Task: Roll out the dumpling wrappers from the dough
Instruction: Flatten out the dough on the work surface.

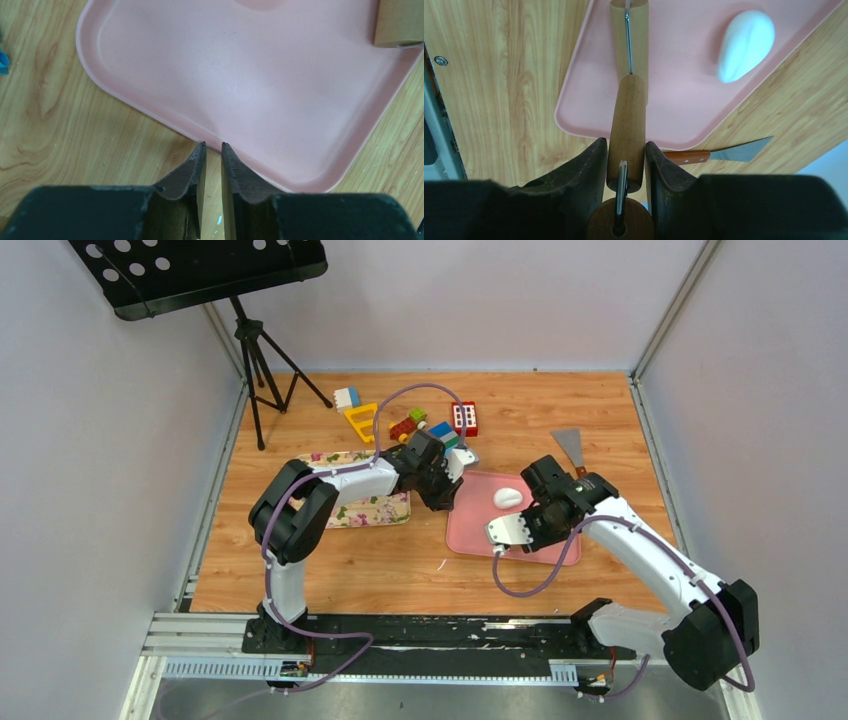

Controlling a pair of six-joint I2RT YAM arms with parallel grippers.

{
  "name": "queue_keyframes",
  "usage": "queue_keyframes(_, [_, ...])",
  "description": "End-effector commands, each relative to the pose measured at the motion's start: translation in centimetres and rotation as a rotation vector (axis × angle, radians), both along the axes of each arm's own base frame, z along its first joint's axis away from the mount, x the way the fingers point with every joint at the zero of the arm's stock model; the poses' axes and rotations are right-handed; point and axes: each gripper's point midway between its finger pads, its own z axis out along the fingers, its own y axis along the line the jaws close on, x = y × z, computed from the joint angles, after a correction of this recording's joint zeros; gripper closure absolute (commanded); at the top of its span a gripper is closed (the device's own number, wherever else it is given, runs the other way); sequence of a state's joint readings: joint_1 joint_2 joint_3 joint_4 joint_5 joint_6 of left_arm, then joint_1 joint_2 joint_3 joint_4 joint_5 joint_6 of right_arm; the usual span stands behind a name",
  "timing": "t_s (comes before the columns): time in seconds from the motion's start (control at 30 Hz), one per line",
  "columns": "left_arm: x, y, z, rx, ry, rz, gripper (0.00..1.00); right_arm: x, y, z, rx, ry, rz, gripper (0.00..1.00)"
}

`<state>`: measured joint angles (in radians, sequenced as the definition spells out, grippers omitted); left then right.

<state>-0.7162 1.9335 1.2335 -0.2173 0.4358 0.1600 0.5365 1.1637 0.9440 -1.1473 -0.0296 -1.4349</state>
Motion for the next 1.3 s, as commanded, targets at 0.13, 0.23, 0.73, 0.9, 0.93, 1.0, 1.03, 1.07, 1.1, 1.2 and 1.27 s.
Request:
queue_keyframes(0.13, [-0.8, -0.4, -0.2, -0.009, 0.035, -0.028, 0.76, 2.2, 1.4, 7.3, 0.116, -0.211, 0.047, 1.0])
queue_keyframes(0.23, [-0.8, -0.5, -0.3, -0.008, 0.038, -0.031, 0.76, 4.7, 0.9, 9.7, 0.086, -0.371, 0.072, 1.0])
queue_keyframes(0.73, [-1.0, -0.5, -0.3, -0.01, 0.045, -0.041, 0.76, 8.7, 3.5, 4.8, 0.092, -0.307, 0.185, 1.0])
queue_keyframes(0.9, [-0.9, -0.5, 0.0, -0.017, 0.039, -0.041, 0.76, 6.3, 3.2, 0.8, 0.084, -0.166, 0.186, 1.0])
queue_keyframes(0.93, [-0.9, -0.6, 0.0, -0.019, 0.04, -0.042, 0.76, 6.1, 3.1, 0.2, 0.08, -0.148, 0.181, 1.0])
queue_keyframes(1.0, [-0.9, -0.6, -0.1, -0.018, 0.043, -0.039, 0.76, 5.6, 3.0, -0.8, 0.081, -0.116, 0.161, 1.0])
queue_keyframes(1.03, [-1.0, -0.6, -0.1, -0.017, 0.044, -0.041, 0.76, 5.4, 3.0, -1.3, 0.084, -0.101, 0.154, 1.0])
queue_keyframes(1.07, [-1.0, -0.6, -0.1, -0.016, 0.043, -0.04, 0.76, 5.3, 3.0, -1.8, 0.087, -0.092, 0.148, 1.0])
queue_keyframes(1.1, [-1.0, -0.5, -0.1, -0.015, 0.042, -0.04, 0.76, 5.3, 3.0, -2.3, 0.089, -0.086, 0.145, 1.0])
queue_keyframes(1.2, [-1.0, -0.6, 0.0, -0.018, 0.041, -0.04, 0.76, 5.2, 3.1, -3.7, 0.087, -0.07, 0.131, 1.0])
queue_keyframes(1.27, [-1.0, -0.6, 0.0, -0.019, 0.041, -0.042, 0.76, 5.0, 3.1, -4.5, 0.086, -0.052, 0.122, 1.0])
